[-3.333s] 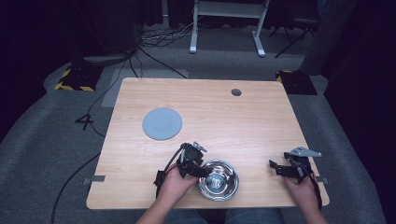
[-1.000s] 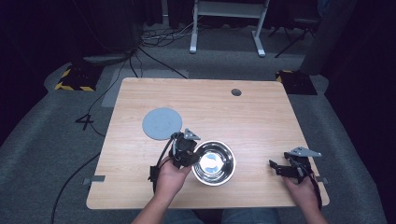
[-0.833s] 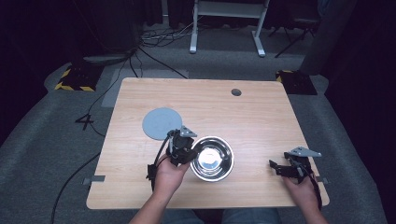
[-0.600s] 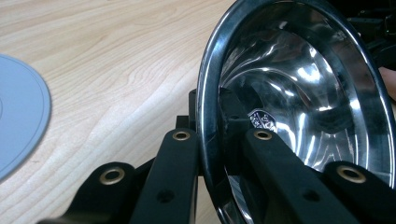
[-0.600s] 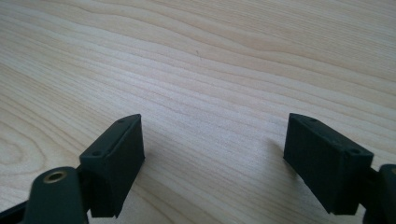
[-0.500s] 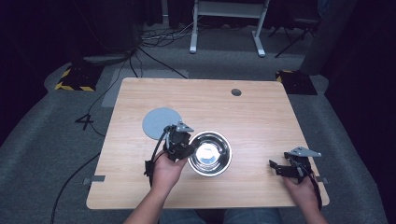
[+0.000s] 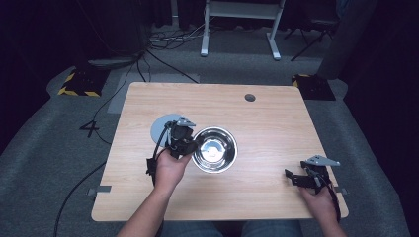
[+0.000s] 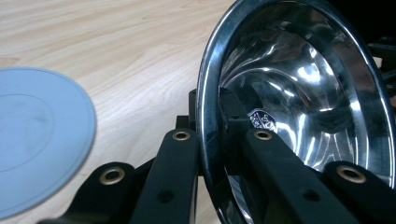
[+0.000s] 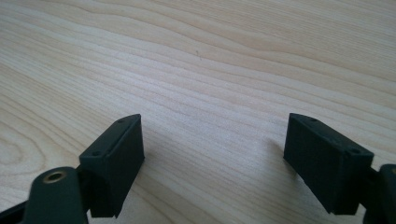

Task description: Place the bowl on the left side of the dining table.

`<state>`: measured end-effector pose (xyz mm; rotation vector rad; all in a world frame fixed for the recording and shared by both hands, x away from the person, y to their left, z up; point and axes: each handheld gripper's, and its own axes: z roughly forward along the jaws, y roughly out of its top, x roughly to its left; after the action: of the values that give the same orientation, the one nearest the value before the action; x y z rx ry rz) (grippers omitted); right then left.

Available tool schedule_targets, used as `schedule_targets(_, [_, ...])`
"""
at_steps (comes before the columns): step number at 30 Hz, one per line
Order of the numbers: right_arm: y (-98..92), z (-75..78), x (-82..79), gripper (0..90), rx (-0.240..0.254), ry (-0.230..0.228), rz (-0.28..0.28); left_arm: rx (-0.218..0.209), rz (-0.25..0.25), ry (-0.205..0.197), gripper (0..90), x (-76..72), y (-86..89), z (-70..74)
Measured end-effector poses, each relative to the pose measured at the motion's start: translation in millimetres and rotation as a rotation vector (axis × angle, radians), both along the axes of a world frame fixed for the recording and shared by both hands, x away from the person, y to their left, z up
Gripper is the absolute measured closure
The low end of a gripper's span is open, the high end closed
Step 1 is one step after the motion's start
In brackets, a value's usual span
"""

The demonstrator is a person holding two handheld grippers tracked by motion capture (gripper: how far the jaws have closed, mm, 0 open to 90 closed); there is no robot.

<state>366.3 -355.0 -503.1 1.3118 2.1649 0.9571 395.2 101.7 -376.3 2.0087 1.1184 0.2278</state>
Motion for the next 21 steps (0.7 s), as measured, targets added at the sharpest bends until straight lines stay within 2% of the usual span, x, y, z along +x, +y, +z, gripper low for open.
schedule_targets(2, [0.0, 0.0, 0.0, 20.4, 0.0, 0.0, 0.0, 0.002, 0.015, -0.002, 86.5, 3.8, 3.0, 2.2])
schedule_targets(3, [0.0, 0.0, 0.0, 20.4, 0.0, 0.0, 0.0, 0.016, 0.002, 0.001, 86.5, 6.5, 5.8, 3.3])
schedule_targets(4, [0.0, 0.0, 0.1, 20.4, 0.0, 0.0, 0.0, 0.008, 0.016, -0.001, 86.5, 8.6, 7.0, 4.2])
schedule_targets(6, [-0.2, 0.0, 0.1, 20.4, -0.002, 0.0, 0.0, 0.021, 0.005, 0.004, 86.5, 14.4, 12.0, 6.8])
schedule_targets(13, [-1.0, -0.2, 0.6, 20.4, -0.01, -0.004, -0.008, 0.012, 0.034, 0.003, 86.5, 30.1, 27.0, 17.8])
schedule_targets(18, [-0.9, -0.1, 0.4, 20.4, -0.008, -0.001, -0.015, 0.004, 0.056, 0.02, 86.5, 41.3, 38.0, 21.2])
schedule_targets(21, [-0.8, -0.1, 0.3, 20.4, -0.007, -0.001, -0.016, -0.021, 0.079, 0.031, 86.5, 48.5, 44.3, 20.9])
